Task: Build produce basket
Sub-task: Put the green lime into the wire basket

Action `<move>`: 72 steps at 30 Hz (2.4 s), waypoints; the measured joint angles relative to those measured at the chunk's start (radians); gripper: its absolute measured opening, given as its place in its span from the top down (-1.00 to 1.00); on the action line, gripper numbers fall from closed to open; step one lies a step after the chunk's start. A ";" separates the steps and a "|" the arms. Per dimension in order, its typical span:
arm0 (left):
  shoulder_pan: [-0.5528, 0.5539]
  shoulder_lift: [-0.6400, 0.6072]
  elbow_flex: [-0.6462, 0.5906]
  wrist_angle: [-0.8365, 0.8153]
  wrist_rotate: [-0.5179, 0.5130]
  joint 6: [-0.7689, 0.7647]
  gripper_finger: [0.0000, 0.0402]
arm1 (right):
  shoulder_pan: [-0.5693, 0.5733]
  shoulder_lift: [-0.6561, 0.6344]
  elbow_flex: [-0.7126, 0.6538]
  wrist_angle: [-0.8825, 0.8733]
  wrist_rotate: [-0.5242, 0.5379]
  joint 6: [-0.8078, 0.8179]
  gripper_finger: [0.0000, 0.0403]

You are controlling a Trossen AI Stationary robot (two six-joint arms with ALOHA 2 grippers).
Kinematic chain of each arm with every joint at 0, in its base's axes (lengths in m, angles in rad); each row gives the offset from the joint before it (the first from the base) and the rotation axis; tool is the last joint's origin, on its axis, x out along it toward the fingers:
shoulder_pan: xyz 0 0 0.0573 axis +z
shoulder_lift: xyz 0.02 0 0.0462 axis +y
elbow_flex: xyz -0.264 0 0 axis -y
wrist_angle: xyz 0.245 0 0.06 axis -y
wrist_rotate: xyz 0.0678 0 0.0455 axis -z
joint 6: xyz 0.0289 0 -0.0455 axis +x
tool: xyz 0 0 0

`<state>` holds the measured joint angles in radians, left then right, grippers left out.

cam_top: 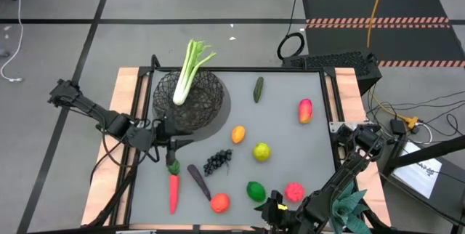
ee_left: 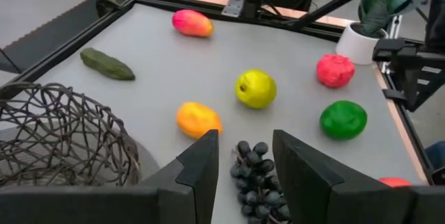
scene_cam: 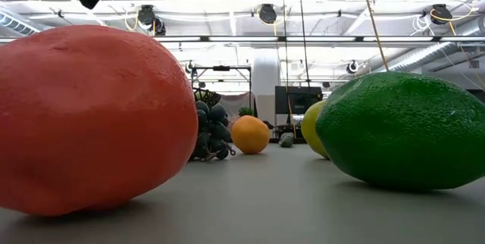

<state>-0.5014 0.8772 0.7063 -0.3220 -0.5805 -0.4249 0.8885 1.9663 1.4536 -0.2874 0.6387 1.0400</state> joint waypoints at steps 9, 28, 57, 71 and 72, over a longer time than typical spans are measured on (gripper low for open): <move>0.001 0.000 0.000 0.005 -0.006 0.026 0.32 | -0.003 0.000 -0.057 -0.129 0.115 -0.042 -0.85; 0.107 -0.002 0.000 0.113 -0.060 0.267 0.32 | -0.157 -0.001 -0.289 -0.007 -0.048 0.023 -0.64; 0.171 -0.159 0.000 0.112 -0.058 0.514 0.32 | -0.315 -0.353 -0.290 0.162 0.023 -1.289 -0.34; 0.152 -0.158 0.000 0.060 0.031 0.387 0.32 | -0.406 -0.361 -0.290 0.228 0.016 -1.185 -0.34; 0.149 -0.158 0.000 0.055 0.033 0.383 0.32 | -0.410 -0.361 -0.290 0.238 0.015 -1.136 -0.34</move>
<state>-0.3522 0.7193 0.7059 -0.2667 -0.5475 -0.0417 0.4783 1.6051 1.1641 -0.0498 0.6539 -0.0962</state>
